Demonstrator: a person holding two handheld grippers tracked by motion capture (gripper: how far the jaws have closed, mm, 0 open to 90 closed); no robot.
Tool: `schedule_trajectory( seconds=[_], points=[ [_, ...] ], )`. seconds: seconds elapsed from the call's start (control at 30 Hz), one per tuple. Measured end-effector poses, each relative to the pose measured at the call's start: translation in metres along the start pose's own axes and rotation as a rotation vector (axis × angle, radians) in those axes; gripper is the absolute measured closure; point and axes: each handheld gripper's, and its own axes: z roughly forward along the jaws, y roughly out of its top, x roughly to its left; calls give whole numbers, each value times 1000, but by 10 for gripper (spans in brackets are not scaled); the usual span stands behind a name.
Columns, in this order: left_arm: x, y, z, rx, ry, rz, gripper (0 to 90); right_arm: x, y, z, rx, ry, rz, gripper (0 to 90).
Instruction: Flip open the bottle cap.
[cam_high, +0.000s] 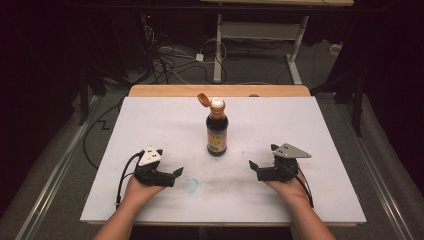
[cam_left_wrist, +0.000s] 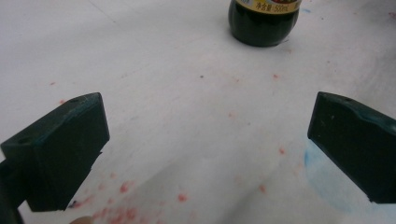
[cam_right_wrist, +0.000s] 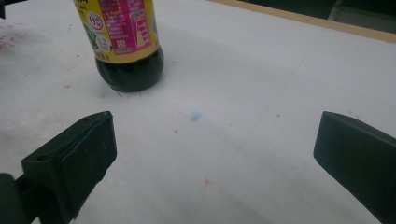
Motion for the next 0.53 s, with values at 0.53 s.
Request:
schedule_trajectory(
  seconds=[0.53],
  points=[
    [3, -6, -28, -40, 14, -1, 0, -3, -20, -31, -37, -47, 4, 4]
  ],
)
